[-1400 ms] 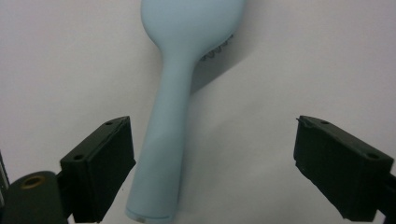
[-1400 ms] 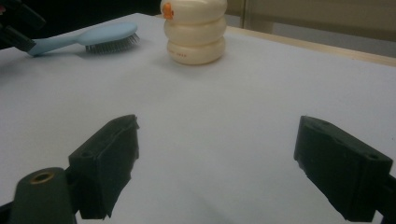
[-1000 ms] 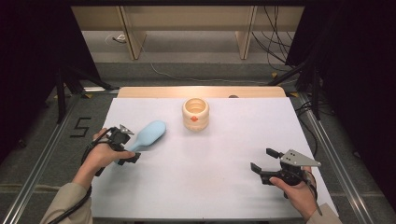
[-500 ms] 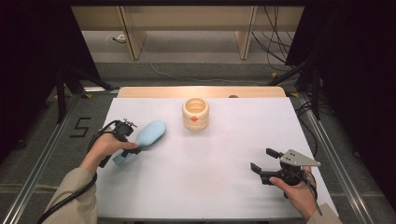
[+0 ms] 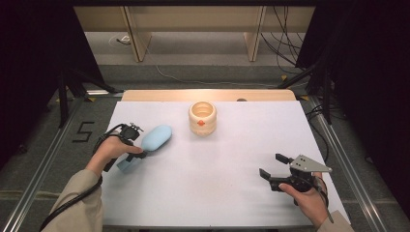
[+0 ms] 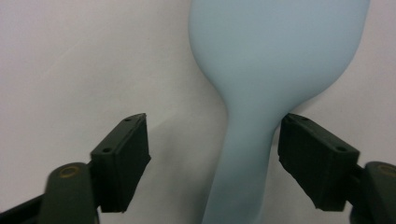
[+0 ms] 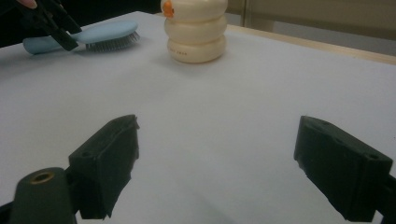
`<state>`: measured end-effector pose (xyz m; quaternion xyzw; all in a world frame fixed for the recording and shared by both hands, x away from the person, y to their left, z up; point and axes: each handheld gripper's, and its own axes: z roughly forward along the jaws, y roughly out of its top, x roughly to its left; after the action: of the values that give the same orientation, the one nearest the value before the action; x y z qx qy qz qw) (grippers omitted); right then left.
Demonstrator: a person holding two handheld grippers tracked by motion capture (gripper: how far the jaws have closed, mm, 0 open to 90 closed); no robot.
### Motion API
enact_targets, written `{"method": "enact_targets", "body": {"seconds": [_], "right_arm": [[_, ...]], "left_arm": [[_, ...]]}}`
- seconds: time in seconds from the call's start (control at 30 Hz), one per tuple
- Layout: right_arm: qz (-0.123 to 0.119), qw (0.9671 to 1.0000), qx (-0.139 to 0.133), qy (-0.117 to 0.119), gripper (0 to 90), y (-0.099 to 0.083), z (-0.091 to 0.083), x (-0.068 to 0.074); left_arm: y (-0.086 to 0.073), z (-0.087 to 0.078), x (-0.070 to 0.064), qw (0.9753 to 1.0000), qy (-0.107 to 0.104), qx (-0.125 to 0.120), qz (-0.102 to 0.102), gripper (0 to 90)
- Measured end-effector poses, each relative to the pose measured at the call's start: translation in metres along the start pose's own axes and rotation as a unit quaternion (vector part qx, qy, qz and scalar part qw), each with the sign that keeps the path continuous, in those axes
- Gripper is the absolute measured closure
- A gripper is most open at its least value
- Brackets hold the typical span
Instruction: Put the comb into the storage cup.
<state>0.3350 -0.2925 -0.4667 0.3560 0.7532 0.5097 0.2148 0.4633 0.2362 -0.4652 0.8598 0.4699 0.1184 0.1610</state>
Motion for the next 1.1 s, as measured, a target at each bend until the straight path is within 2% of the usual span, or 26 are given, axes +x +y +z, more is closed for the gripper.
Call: {"method": "enact_targets", "body": {"seconds": [0.03,0.17,0.3,0.47,1.0,1.1], "right_arm": [[0.000,1.0000,-0.001,0.000,14.8,0.000,0.000,0.000],[0.000,1.0000,0.000,0.000,14.8,0.000,0.000,0.000],[0.000,1.0000,0.000,0.000,14.8,0.000,0.000,0.000],[0.001,1.0000,0.002,0.000,14.8,0.000,0.000,0.000],[0.001,1.0000,0.004,0.001,14.8,0.000,0.000,0.000],[0.001,1.0000,0.005,0.001,14.8,-0.001,0.000,0.000]], "left_arm": [[0.000,0.000,0.000,1.0000,-0.002,0.000,0.001,30.8],[0.003,0.000,0.001,1.0000,-0.007,0.000,0.002,35.6],[0.005,0.002,-0.002,0.9999,-0.013,0.005,0.008,37.6],[0.008,0.005,-0.002,0.9995,-0.015,0.014,0.024,41.3],[0.012,0.007,-0.003,0.9985,-0.029,0.030,0.036,49.9],[0.013,0.007,-0.003,0.9983,-0.035,0.032,0.035,55.2]]}}
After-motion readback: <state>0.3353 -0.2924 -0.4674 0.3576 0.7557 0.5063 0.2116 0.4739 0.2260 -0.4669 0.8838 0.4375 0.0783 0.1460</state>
